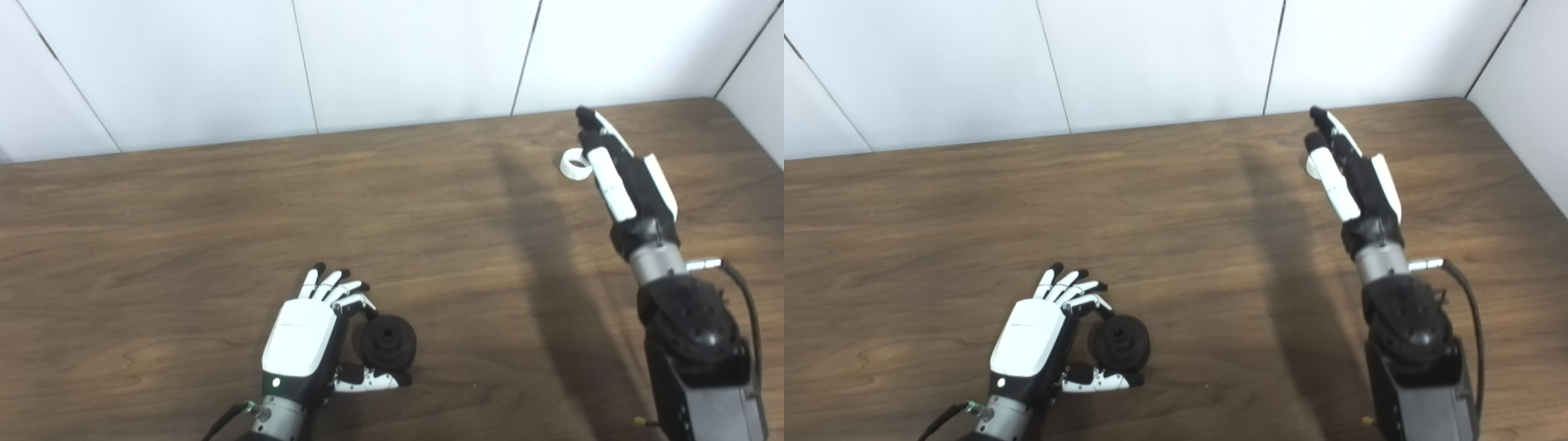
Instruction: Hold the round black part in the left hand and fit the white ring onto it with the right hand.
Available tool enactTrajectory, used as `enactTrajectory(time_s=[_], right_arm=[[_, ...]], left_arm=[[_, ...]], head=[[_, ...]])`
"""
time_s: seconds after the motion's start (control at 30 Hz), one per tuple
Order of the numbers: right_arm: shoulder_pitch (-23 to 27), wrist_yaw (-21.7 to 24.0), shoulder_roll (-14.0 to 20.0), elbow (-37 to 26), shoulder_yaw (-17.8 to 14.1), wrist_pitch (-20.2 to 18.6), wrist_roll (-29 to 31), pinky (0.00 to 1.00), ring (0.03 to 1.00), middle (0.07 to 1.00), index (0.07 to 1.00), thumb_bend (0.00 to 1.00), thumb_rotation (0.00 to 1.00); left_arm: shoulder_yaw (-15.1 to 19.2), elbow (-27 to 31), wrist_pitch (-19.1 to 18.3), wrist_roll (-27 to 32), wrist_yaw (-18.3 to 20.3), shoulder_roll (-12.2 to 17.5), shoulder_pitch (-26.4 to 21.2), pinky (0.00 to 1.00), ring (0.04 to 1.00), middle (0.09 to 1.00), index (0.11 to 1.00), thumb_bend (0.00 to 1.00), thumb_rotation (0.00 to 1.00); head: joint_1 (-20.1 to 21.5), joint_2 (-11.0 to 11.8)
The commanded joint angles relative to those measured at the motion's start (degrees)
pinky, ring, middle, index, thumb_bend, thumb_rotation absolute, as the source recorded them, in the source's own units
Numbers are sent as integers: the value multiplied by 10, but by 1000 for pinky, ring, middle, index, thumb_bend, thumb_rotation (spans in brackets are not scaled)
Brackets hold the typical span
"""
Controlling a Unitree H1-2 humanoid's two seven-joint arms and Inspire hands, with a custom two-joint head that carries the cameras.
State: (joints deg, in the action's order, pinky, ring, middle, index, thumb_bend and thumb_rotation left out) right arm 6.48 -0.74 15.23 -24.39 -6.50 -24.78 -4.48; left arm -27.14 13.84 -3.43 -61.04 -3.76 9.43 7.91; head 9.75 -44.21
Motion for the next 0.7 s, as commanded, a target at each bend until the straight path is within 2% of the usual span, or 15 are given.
enactTrajectory(time_s=[0.0, 0.13, 0.27, 0.47, 0.67], right_arm=[[21, 2, 27, -1, 9, -1, -42, 886, 933, 945, 900, 546, 787], [37, 11, 60, 17, 29, -13, -98, 887, 922, 932, 892, 597, 790], [60, 13, 81, 51, 41, -16, -142, 855, 893, 910, 877, 633, 697], [95, 29, 105, 112, 55, -19, -199, 891, 936, 947, 876, 641, 589], [121, 43, 122, 165, 61, -19, -222, 932, 982, 965, 874, 649, 538]], left_arm=[[-5, -18, -10, -23, 16, 7, 11, 1000, 895, 791, 485, 518, 58], [-5, -14, -11, -25, 19, 7, 12, 999, 895, 794, 485, 518, 58], [-3, -14, -10, -25, 17, 7, 12, 998, 893, 790, 485, 519, 57], [-2, -13, -11, -24, 20, 8, 12, 1000, 902, 792, 485, 517, 58], [-2, -11, -11, -25, 21, 9, 14, 1000, 901, 792, 486, 518, 58]], head=[[4, 0], [9, 0], [19, 1], [22, 1], [39, 6]])
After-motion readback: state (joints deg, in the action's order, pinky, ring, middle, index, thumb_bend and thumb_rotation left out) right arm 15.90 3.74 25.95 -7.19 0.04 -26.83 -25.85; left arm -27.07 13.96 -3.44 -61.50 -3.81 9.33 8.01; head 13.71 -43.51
